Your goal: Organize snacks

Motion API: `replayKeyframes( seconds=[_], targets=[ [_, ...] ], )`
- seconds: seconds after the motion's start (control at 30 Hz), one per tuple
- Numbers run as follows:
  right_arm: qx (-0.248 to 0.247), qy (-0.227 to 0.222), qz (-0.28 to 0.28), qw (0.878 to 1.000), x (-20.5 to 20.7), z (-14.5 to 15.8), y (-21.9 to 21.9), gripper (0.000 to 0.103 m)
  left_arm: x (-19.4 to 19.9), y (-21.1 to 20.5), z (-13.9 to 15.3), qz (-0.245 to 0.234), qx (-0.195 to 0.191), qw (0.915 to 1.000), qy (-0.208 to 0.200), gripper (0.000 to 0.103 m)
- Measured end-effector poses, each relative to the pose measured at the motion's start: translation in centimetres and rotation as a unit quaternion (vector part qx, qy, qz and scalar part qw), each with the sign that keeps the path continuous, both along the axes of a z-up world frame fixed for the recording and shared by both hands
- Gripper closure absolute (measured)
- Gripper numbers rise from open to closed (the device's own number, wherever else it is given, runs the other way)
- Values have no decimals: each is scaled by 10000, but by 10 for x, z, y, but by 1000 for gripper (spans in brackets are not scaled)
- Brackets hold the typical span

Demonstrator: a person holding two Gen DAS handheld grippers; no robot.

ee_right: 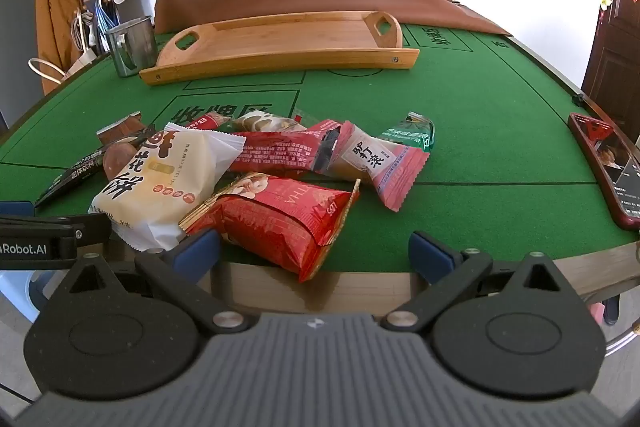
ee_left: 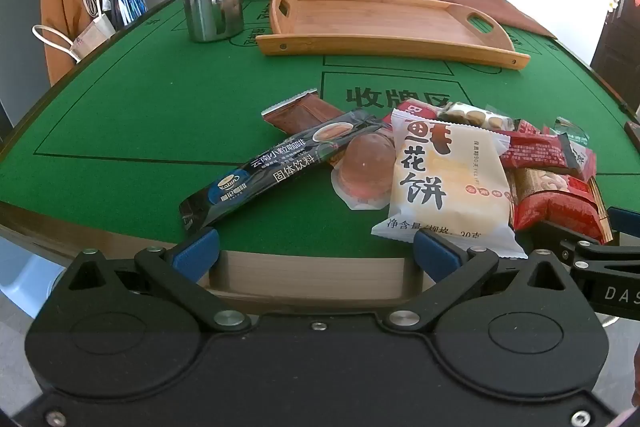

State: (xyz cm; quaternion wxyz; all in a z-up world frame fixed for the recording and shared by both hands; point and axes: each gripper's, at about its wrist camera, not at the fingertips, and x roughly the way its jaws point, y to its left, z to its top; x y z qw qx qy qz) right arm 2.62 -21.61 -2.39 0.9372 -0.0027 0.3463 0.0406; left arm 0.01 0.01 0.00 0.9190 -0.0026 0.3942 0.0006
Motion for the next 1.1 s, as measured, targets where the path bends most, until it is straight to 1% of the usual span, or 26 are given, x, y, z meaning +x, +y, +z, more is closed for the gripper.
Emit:
replayKeyframes(
  seconds=[1.1],
  targets=[
    [20, -14, 13, 10000, 0, -1, -1, 0, 0, 0, 0, 6, 10, 10000, -27, 0]
  ],
)
